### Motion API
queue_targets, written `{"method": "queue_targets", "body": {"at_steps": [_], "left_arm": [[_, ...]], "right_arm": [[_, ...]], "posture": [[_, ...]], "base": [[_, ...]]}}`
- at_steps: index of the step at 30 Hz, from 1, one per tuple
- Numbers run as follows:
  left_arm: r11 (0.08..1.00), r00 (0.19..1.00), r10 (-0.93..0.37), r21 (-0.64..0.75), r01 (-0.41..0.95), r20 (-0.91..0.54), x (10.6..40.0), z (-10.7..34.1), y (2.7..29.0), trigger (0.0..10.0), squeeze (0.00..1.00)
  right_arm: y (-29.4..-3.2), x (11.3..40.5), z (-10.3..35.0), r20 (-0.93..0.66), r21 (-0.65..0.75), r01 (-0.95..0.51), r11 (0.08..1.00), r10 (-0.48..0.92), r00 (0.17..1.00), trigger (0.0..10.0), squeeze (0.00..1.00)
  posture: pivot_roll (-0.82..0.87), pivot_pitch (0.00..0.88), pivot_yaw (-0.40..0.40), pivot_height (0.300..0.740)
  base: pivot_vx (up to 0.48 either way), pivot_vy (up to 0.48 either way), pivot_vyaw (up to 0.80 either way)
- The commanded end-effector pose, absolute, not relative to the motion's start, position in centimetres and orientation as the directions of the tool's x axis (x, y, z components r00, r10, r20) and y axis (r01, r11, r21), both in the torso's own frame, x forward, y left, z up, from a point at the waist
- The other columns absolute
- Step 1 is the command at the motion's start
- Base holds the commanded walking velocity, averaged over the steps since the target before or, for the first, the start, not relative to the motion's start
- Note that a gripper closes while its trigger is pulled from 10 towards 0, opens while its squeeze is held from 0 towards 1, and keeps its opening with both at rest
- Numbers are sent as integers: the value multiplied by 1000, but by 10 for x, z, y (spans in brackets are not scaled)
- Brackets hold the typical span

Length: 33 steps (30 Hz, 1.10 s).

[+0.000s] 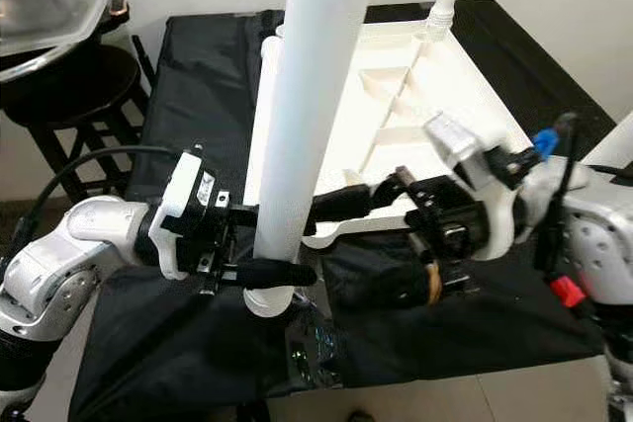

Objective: Building children table

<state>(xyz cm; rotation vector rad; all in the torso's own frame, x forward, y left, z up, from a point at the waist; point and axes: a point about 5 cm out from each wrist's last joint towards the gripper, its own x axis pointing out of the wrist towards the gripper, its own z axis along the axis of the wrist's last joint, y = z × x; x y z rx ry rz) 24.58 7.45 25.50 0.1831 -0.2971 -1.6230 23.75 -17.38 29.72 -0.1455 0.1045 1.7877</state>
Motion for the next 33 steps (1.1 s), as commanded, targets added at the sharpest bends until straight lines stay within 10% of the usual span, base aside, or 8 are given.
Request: {"method": "queue_targets", "body": {"at_steps": [1, 33], "left_arm": [[-93, -119, -990, 296, 951, 69, 240, 256, 68, 10000, 0], [-163, -191, -978, 266, 950, 80, 227, 255, 50, 10000, 0]], "right_arm": [[-164, 236, 294, -194, -41, -961, -274, 945, -262, 10000, 0], [-127, 253, 311, -155, -146, -909, -389, 917, -367, 10000, 0]], "posture": [[-45, 168, 12, 740], [-36, 173, 12, 740]], "base": [[0, 0, 0], [0, 0, 0]]}}
